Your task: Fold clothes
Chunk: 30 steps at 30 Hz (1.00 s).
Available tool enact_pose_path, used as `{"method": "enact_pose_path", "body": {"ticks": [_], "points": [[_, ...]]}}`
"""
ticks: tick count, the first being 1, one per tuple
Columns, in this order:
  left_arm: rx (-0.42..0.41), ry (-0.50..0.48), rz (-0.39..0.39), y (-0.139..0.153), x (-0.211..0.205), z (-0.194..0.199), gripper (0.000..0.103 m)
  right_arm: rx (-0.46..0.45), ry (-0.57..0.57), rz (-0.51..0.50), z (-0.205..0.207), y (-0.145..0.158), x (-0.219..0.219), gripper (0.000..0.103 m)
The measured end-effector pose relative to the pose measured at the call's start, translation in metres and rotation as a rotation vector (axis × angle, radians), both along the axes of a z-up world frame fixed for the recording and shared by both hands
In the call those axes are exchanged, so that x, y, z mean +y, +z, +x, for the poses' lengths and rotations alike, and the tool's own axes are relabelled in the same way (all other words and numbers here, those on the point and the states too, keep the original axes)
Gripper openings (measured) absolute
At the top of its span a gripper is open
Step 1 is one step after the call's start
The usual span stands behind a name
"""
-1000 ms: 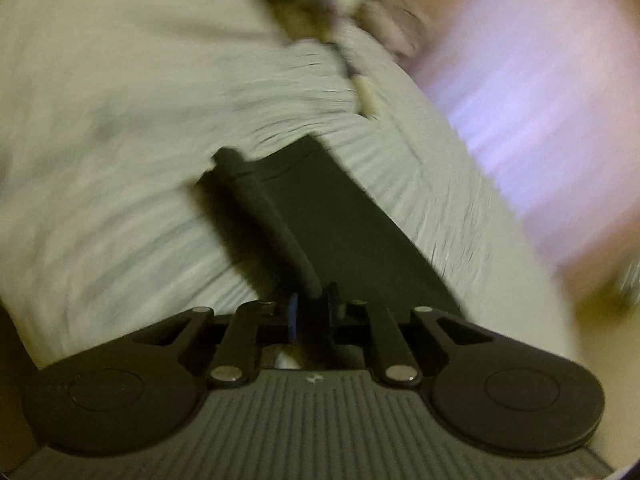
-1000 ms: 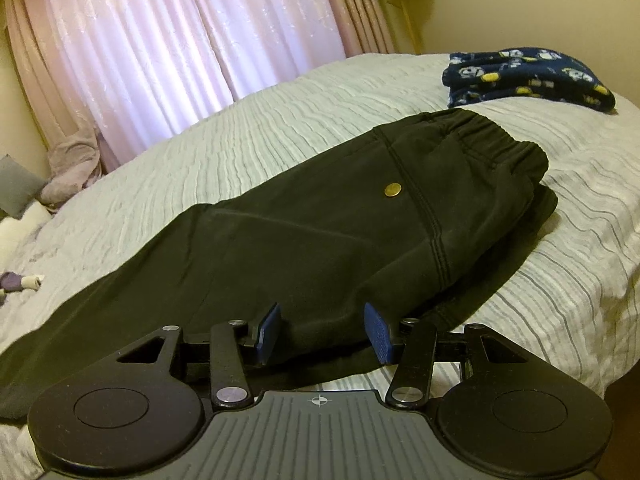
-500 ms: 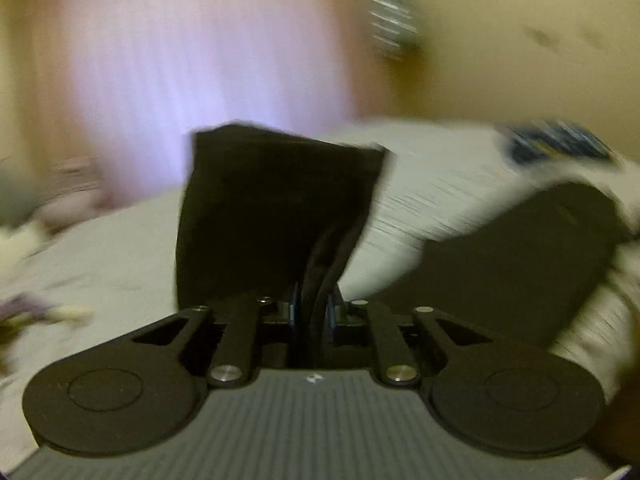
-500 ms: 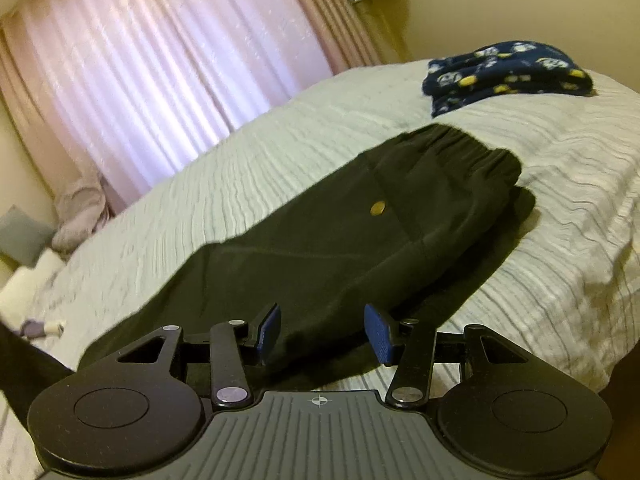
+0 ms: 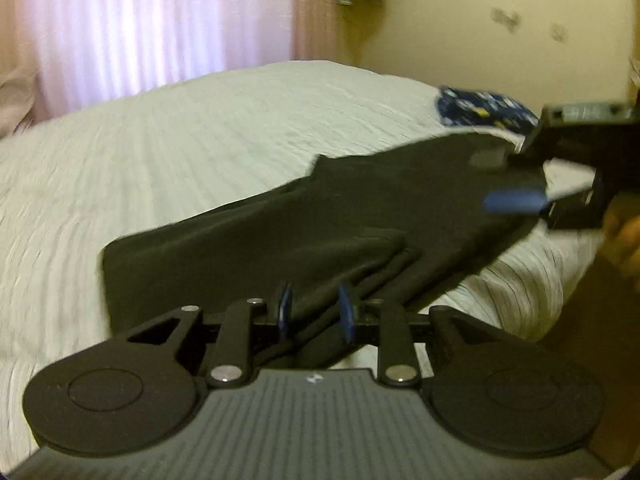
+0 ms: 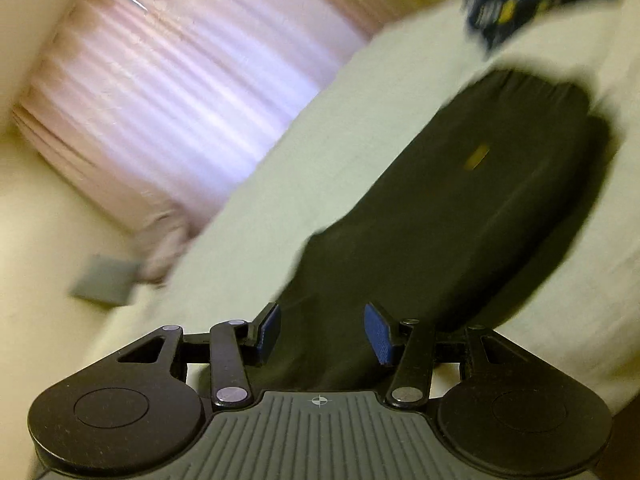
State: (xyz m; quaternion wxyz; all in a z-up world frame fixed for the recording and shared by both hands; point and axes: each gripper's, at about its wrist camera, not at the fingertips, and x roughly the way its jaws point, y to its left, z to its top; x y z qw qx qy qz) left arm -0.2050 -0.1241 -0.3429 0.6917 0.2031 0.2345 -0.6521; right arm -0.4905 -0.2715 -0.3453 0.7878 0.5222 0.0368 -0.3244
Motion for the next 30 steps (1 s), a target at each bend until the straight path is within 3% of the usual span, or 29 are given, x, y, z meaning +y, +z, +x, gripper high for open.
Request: {"method": "enact_pose_path", "body": {"ticks": [5,7,10,13,19,21,27,28,30], "points": [[0.056,0.118,-0.006,0.002,0.028,0.03,0.023,-0.144,0.08,0.278,0.039,-0.027,-0.012,0.051],[0.09,0.153,-0.001,0.002,0.039,0.042,0.023,-0.139,0.066,0.329,0.048,-0.032,-0.014,0.051],[0.158,0.198,0.002,-0.002,0.049,0.06,0.022,-0.051,0.034,0.383,0.056,-0.037,-0.018,0.05],[0.206,0.214,-0.002,-0.006,0.053,0.07,0.021,-0.01,0.005,0.393,0.057,-0.04,-0.021,0.05],[0.245,0.225,-0.015,-0.013,0.055,0.079,0.021,0.061,-0.01,0.27,0.074,-0.036,-0.023,0.05],[0.26,0.236,-0.02,-0.015,0.057,0.081,0.021,0.113,-0.001,0.197,0.082,-0.037,-0.018,0.01],[0.256,0.226,-0.027,-0.016,0.06,0.083,0.021,0.221,0.022,-0.261,0.072,0.011,0.036,0.007],[0.255,0.225,-0.025,-0.017,0.059,0.082,0.021,0.243,0.014,-0.269,0.07,0.014,0.039,0.007],[0.253,0.223,-0.019,-0.019,0.056,0.08,0.021,0.289,-0.005,-0.192,0.067,0.001,0.037,0.007]]}}
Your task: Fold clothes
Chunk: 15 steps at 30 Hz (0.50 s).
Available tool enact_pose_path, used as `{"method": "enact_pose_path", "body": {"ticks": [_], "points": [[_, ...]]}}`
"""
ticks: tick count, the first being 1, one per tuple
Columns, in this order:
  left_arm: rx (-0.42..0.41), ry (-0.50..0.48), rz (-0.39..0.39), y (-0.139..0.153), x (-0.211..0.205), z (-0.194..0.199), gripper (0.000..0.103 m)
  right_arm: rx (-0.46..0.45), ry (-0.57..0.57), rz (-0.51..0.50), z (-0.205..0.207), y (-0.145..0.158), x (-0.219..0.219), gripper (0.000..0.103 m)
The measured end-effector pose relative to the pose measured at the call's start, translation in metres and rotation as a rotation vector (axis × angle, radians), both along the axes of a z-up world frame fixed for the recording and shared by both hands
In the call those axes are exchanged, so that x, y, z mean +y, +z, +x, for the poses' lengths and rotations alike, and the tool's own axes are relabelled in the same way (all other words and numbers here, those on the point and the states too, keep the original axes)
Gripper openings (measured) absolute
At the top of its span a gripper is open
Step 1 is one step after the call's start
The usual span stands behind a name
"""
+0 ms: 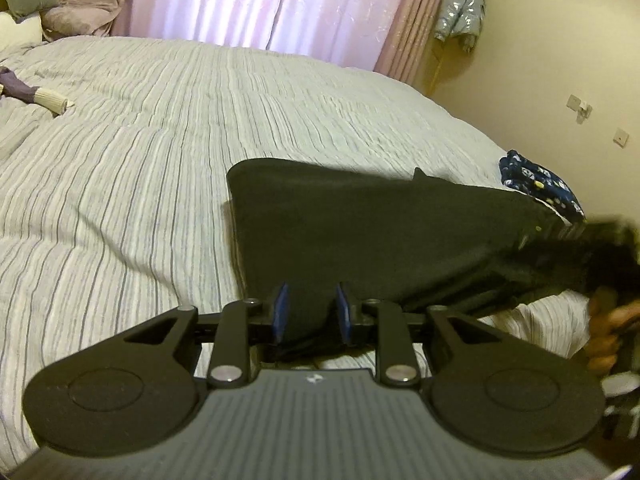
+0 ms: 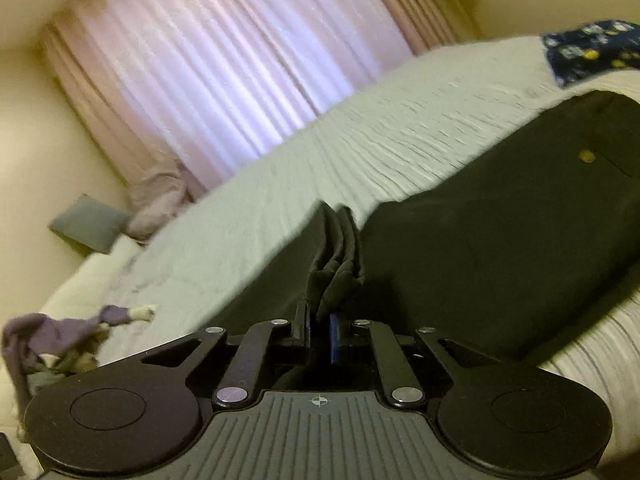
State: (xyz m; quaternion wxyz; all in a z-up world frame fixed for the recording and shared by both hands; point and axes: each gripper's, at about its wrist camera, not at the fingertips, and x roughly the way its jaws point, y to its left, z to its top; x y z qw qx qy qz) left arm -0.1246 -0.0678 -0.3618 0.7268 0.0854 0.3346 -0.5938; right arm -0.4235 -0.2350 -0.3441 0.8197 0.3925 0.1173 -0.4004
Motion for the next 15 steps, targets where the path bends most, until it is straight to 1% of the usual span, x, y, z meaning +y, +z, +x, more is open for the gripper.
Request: {"method": "enact_pose_path", "body": {"ticks": [2,3,4,6,7,8,9,10,11,14,15], "points": [[-0.005,0.008,0.017,-0.003,-0.003,-0.001,0.021,0.042,-0.053,0.126,-0.003,-0.028,-0.007,0.007],[-0.013,0.009,0.021,-0.003,-0.003,-0.002,0.021,0.026,-0.073,0.155,-0.008,-0.039,-0.007,0.007],[-0.017,0.009,0.023,-0.001,-0.002,-0.002,0.021,0.025,-0.08,0.147,-0.01,-0.04,-0.004,0.007],[-0.018,0.013,0.025,-0.001,0.0,0.0,0.021,0.017,-0.091,0.084,-0.012,-0.026,0.008,0.007],[-0.018,0.017,0.028,-0.001,0.0,0.002,0.021,0.009,-0.085,0.034,-0.013,-0.016,0.013,0.007],[-0.017,0.022,0.031,-0.002,-0.001,0.004,0.021,0.015,-0.08,0.002,-0.012,-0.01,0.017,0.007],[-0.014,0.025,0.032,-0.002,-0.002,0.004,0.021,0.035,-0.077,-0.006,-0.011,-0.009,0.018,0.008],[-0.012,0.027,0.034,-0.003,-0.003,0.004,0.021,0.069,-0.079,0.017,-0.01,-0.016,0.014,0.008],[-0.017,0.026,0.039,-0.003,-0.005,0.004,0.021,0.108,-0.075,0.062,-0.004,-0.028,0.007,0.008],[-0.044,0.022,0.049,0.0,-0.008,0.006,0.021,0.144,-0.022,0.094,-0.004,-0.034,0.001,0.009],[-0.049,0.026,0.05,0.002,-0.008,0.008,0.021,0.154,-0.004,0.102,-0.005,-0.036,0.0,0.014]]}}
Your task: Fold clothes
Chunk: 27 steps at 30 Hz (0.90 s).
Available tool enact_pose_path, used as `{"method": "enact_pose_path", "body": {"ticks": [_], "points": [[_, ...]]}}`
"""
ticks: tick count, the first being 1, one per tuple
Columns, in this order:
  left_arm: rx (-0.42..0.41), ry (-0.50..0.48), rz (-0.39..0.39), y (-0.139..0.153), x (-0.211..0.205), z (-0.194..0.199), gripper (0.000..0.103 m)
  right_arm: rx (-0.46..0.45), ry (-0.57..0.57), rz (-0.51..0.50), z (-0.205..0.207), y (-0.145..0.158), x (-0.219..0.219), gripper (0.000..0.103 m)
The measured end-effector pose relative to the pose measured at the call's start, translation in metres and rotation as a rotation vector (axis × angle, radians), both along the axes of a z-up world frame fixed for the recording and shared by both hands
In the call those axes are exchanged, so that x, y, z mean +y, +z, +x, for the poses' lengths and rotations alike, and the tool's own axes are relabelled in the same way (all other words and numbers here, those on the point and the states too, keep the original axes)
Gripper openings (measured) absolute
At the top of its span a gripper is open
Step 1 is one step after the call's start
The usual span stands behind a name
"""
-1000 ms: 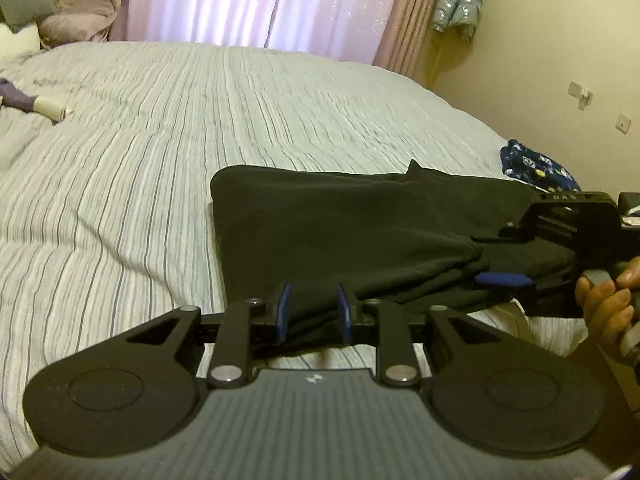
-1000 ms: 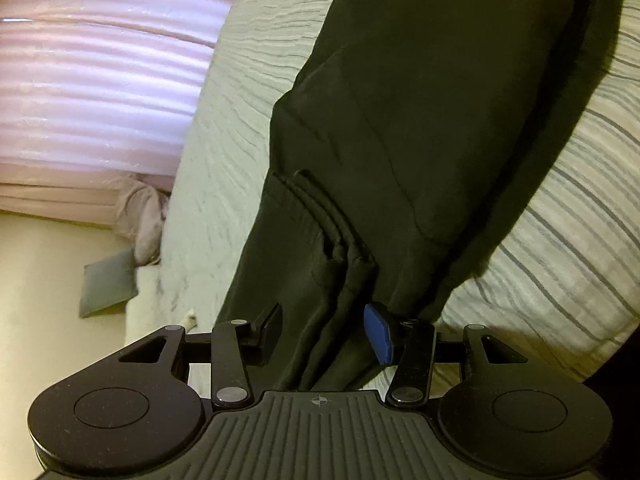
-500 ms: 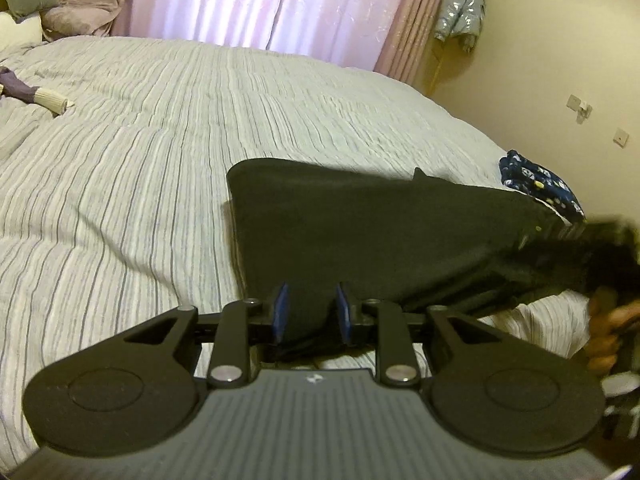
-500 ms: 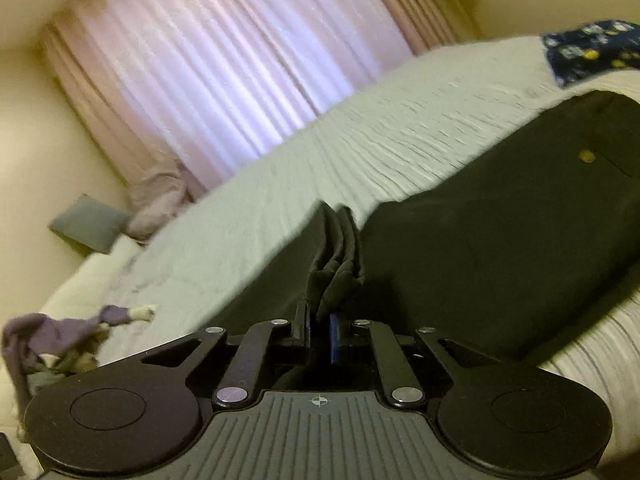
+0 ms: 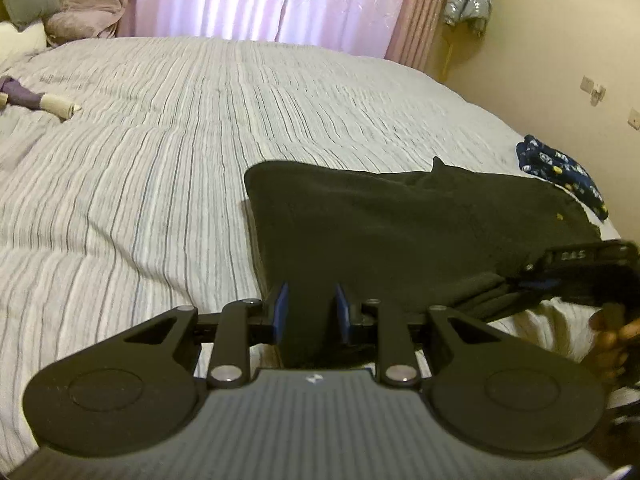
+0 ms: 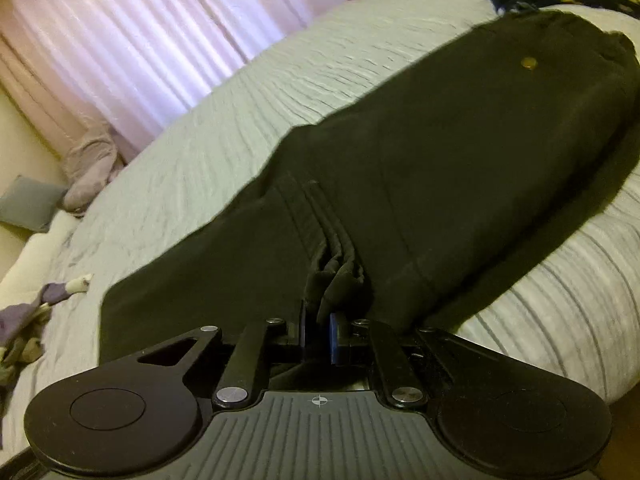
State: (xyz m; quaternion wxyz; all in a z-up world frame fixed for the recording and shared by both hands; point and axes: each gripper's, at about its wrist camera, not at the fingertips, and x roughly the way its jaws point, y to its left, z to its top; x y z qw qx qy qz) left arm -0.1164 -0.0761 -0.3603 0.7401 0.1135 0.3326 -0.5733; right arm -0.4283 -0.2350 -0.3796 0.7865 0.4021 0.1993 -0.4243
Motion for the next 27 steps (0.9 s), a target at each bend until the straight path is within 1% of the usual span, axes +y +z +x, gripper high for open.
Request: {"method": "enact_pose_path", "body": {"ticks": [1,2,3,4,5,7,8,9,10,12,13,14,15,16,19,21,24,25,27], "points": [[-0.004,0.004,0.001,0.001,-0.001,0.003,0.021,0.031,0.024,-0.001,0.0,0.006,0.0,0.027],[-0.009,0.008,0.002,0.003,-0.002,0.005,0.021,0.053,0.032,-0.013,-0.001,0.012,0.001,0.032],[-0.013,0.012,0.003,0.004,-0.002,0.008,0.021,0.078,0.024,-0.041,-0.001,0.019,0.002,0.045],[-0.017,0.016,0.003,0.005,-0.003,0.01,0.021,0.109,0.005,-0.09,-0.003,0.026,0.005,0.055],[-0.024,0.017,-0.001,0.007,-0.005,0.013,0.021,0.14,-0.015,-0.143,-0.004,0.034,0.008,0.055],[-0.034,0.018,-0.011,0.013,-0.012,0.018,0.02,0.151,0.01,-0.22,0.0,0.043,0.009,0.055],[-0.043,0.019,-0.012,0.015,-0.018,0.021,0.017,0.153,0.026,-0.257,0.003,0.047,0.009,0.055],[-0.052,0.019,-0.015,0.018,-0.025,0.023,0.015,0.151,0.057,-0.274,0.012,0.049,0.01,0.055],[-0.061,0.018,-0.018,0.02,-0.032,0.024,0.013,0.147,0.091,-0.285,0.022,0.049,0.012,0.051],[-0.065,0.01,-0.028,0.023,-0.049,0.029,0.011,0.161,0.153,-0.327,0.049,0.047,0.003,0.044],[-0.066,0.0,-0.029,0.024,-0.06,0.031,0.011,0.179,0.175,-0.343,0.07,0.044,-0.007,0.044],[-0.073,-0.009,-0.027,0.023,-0.069,0.032,0.011,0.201,0.195,-0.357,0.092,0.041,-0.018,0.044],[-0.085,-0.014,-0.011,0.019,-0.08,0.032,0.011,0.222,0.215,-0.372,0.114,0.038,-0.029,0.044],[-0.096,-0.012,0.017,0.012,-0.091,0.033,0.011,0.261,0.229,-0.385,0.127,0.031,-0.035,0.044],[-0.113,0.01,0.099,-0.01,-0.119,0.039,0.012,0.391,0.264,-0.425,0.159,0.005,-0.052,0.044],[-0.129,0.009,0.105,-0.021,-0.127,0.04,0.013,0.464,0.3,-0.461,0.167,-0.017,-0.057,0.044],[-0.166,-0.003,0.11,-0.032,-0.136,0.039,0.013,0.492,0.295,-0.453,0.171,-0.033,-0.063,0.044],[-0.163,-0.005,0.108,-0.032,-0.135,0.04,0.013,0.5,0.292,-0.449,0.173,-0.037,-0.064,0.044],[-0.155,-0.01,0.103,-0.032,-0.132,0.041,0.013,0.484,0.288,-0.438,0.173,-0.042,-0.067,0.044]]}}
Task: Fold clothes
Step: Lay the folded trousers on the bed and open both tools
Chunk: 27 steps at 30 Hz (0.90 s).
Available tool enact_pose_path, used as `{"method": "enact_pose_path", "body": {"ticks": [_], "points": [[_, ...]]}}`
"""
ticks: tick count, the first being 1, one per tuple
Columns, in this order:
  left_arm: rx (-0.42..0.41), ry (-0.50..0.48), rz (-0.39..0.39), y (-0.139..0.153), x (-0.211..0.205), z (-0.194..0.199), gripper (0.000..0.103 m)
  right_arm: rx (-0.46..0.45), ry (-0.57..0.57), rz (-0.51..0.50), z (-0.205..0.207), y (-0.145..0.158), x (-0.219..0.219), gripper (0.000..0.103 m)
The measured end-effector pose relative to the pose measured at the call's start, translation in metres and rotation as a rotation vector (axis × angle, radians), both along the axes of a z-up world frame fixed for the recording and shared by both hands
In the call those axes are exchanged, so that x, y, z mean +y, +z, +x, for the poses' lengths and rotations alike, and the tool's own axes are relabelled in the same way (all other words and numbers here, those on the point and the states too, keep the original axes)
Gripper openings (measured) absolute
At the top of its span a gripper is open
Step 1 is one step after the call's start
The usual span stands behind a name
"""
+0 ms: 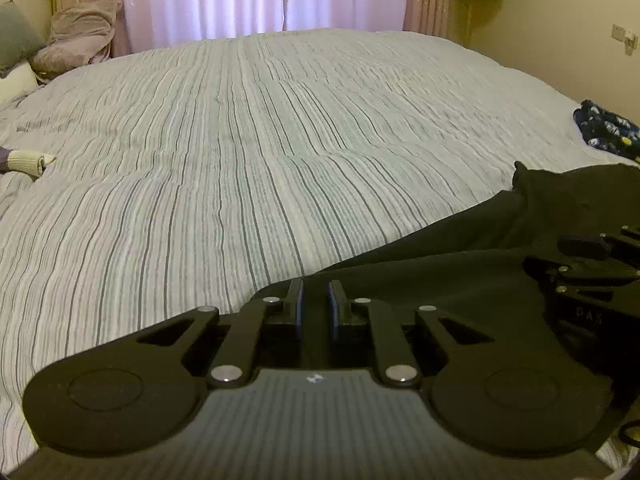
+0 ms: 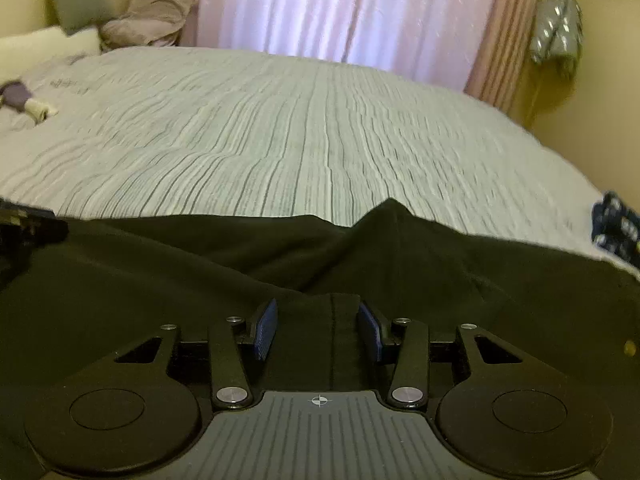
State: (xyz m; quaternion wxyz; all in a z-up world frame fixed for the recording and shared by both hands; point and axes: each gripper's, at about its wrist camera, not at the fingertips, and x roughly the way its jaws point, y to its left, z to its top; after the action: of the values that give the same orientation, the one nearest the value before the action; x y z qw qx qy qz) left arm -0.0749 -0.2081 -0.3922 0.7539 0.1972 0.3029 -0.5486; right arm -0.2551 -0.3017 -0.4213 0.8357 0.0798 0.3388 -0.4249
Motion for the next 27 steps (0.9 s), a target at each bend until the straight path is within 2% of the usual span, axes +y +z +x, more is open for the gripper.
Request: {"method": "enact_pose_path", "body": {"ticks": [2,5,9,14,17,19,21,24,27], "points": [[0.036,0.017,-0.018,0.006,0.012,0.002,0.012,-0.025,-0.001,0.017,-0.003,-0.003,-0.002,0.044],[0.039,0.036,-0.051,0.027,0.039,-0.007,0.011,-0.105,-0.052,0.082,-0.029,0.019,-0.005,0.044],[0.074,0.017,-0.067,0.033,0.081,-0.033,0.011,-0.164,-0.047,0.021,-0.063,0.048,0.027,0.044],[0.069,0.047,-0.01,0.019,0.102,-0.055,0.013,-0.043,0.015,0.014,-0.069,0.034,0.067,0.044],[0.077,0.101,0.022,0.024,0.103,-0.059,0.013,-0.045,-0.022,0.079,-0.072,0.018,0.064,0.044],[0.065,0.115,0.015,0.034,0.108,-0.063,0.012,-0.057,-0.049,0.099,-0.073,0.029,0.064,0.044],[0.065,0.098,0.003,0.039,0.115,-0.073,0.012,-0.082,-0.033,0.053,-0.077,0.042,0.078,0.044],[0.046,0.104,0.037,0.032,0.115,-0.084,0.013,-0.063,-0.03,0.097,-0.082,0.034,0.08,0.044],[0.03,0.126,0.054,0.03,0.117,-0.091,0.013,-0.081,-0.025,0.121,-0.087,0.024,0.079,0.044]]}}
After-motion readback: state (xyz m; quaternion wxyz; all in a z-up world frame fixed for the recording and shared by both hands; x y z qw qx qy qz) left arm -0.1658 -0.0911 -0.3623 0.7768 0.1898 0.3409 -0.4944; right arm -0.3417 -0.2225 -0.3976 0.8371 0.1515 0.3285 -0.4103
